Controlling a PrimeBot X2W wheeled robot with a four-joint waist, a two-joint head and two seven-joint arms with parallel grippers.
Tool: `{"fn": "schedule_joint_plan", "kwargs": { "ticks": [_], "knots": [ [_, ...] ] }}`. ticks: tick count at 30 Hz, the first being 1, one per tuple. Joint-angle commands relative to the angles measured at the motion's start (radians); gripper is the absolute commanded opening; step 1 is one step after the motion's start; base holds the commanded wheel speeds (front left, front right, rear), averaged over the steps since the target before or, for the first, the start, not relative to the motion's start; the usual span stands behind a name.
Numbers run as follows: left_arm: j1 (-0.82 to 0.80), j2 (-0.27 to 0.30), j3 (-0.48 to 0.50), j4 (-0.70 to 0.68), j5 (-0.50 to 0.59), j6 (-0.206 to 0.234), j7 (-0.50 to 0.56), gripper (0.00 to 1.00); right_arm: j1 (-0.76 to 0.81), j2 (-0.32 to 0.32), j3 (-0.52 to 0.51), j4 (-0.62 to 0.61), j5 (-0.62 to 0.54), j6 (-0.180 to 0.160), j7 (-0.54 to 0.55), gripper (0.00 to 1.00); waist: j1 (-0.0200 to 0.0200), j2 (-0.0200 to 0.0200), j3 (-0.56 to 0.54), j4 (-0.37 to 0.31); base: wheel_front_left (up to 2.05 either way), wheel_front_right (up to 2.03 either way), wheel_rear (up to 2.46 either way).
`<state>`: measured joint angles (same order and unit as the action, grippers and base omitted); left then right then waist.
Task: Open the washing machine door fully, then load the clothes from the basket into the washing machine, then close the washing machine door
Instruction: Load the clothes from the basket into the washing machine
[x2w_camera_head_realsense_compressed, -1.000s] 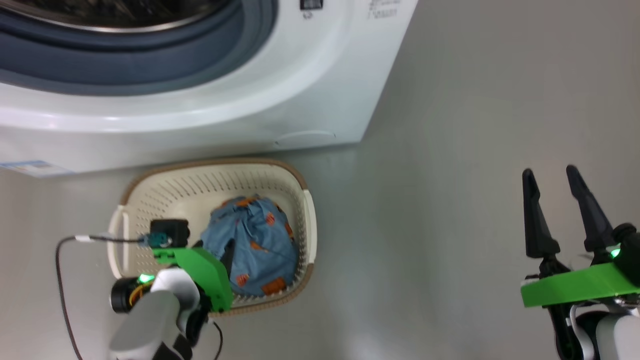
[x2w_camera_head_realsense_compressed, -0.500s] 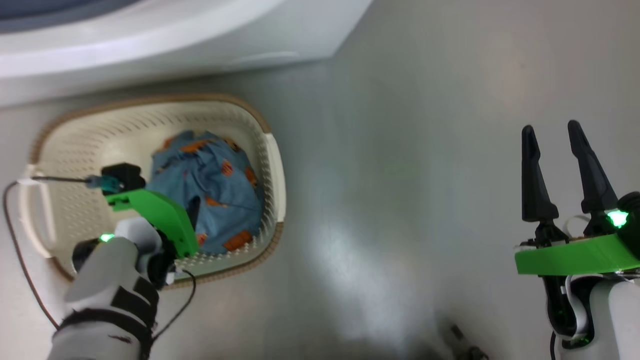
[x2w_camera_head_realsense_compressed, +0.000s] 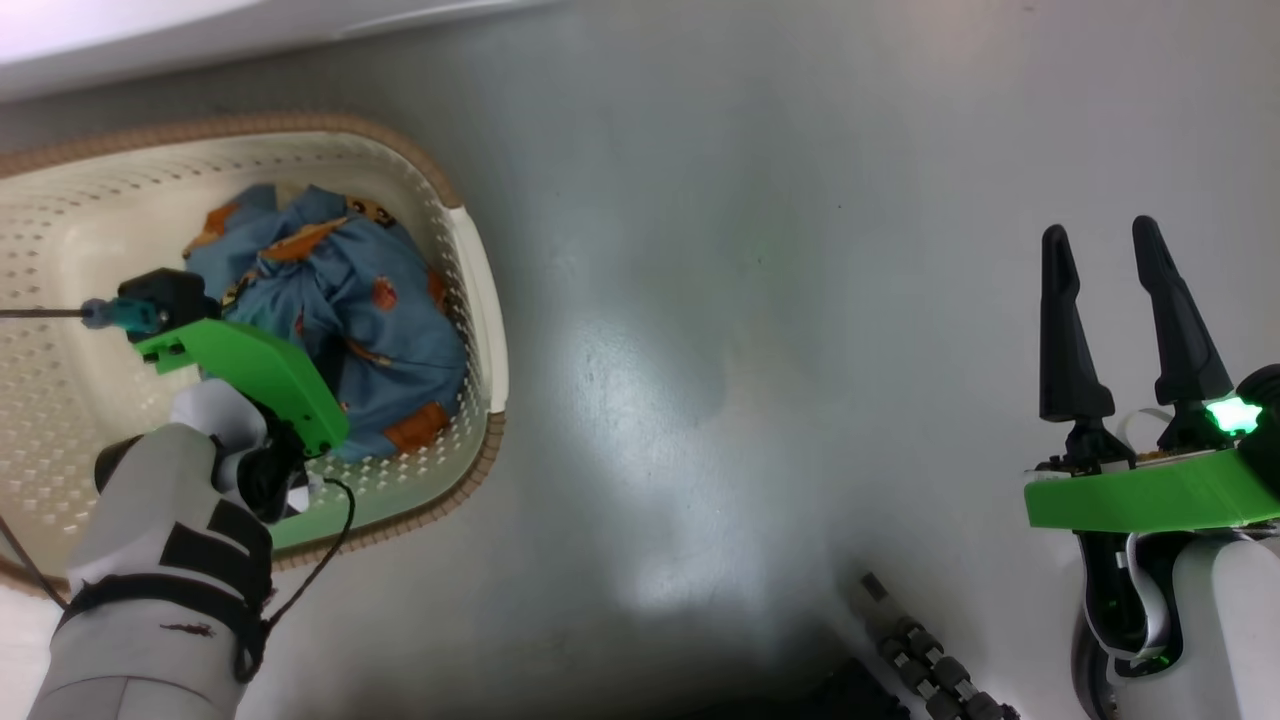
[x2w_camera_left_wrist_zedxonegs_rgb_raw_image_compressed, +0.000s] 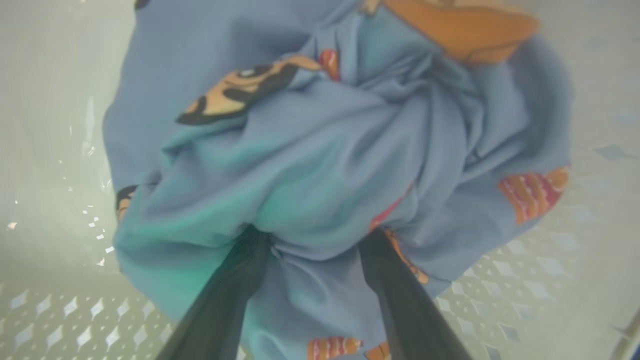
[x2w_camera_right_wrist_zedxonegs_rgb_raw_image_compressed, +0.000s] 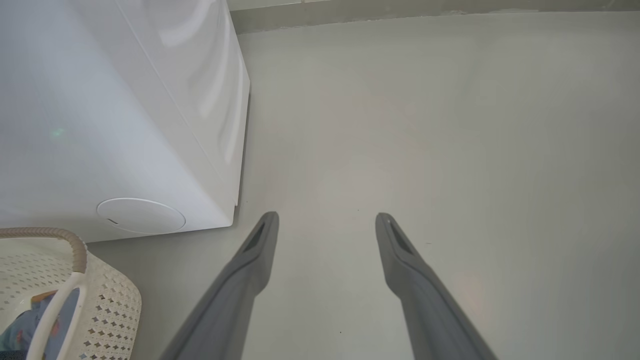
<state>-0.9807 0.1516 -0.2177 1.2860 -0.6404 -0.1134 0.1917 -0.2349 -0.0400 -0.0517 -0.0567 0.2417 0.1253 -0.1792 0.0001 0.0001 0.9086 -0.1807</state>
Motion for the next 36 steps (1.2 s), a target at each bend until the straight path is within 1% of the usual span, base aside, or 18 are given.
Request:
{"fn": "schedule_joint_plan", "kwargs": {
  "ticks": [1, 9, 14, 21, 30, 33, 36],
  "knots": [
    [0.026, 0.031, 0.022, -0.001, -0.01, 0.003, -0.015, 0.0, 0.014, -0.01, 0.017, -0.015, 0.009, 0.005, -0.014, 1.0, -0.0001, -0.0001, 0.016, -0.009, 0.0, 0.0, 0.0],
    [0.042, 0.022, 0.018, 0.001, -0.015, 0.001, -0.065, 0.0, 0.009, -0.01, 0.01, -0.019, 0.003, 0.005, -0.011, 1.0, -0.0001, -0.0001, 0.006, 0.004, 0.0, 0.0, 0.0],
    [0.053, 0.008, 0.005, 0.002, -0.009, -0.003, -0.117, 0.0, 0.015, -0.01, -0.003, -0.022, -0.001, 0.005, -0.009, 1.0, -0.0001, -0.0001, -0.007, 0.02, 0.0, 0.0, 0.0],
    [0.058, -0.005, -0.027, 0.0, 0.021, -0.003, -0.248, 0.0, 0.018, -0.01, -0.018, -0.027, -0.01, 0.005, 0.0, 1.0, -0.0001, -0.0001, -0.04, 0.047, 0.0, 0.0, 0.0],
    [0.104, -0.018, -0.039, -0.004, 0.033, -0.002, -0.413, 0.0, 0.039, -0.01, -0.044, -0.027, -0.021, 0.005, 0.012, 1.0, -0.0001, -0.0001, -0.139, 0.078, 0.0, 0.0, 0.0],
    [0.129, -0.021, -0.039, -0.026, 0.039, 0.01, -0.442, 0.0, 0.05, -0.01, -0.054, -0.026, -0.026, 0.005, 0.018, 1.0, -0.0001, -0.0001, -0.179, 0.09, 0.0, 0.0, 0.0],
    [0.159, -0.024, -0.033, -0.069, 0.048, 0.033, -0.452, 0.0, 0.064, -0.01, -0.065, -0.028, -0.035, 0.005, 0.026, 1.0, -0.0001, -0.0001, -0.22, 0.108, 0.0, 0.0, 0.0]
  ]
}}
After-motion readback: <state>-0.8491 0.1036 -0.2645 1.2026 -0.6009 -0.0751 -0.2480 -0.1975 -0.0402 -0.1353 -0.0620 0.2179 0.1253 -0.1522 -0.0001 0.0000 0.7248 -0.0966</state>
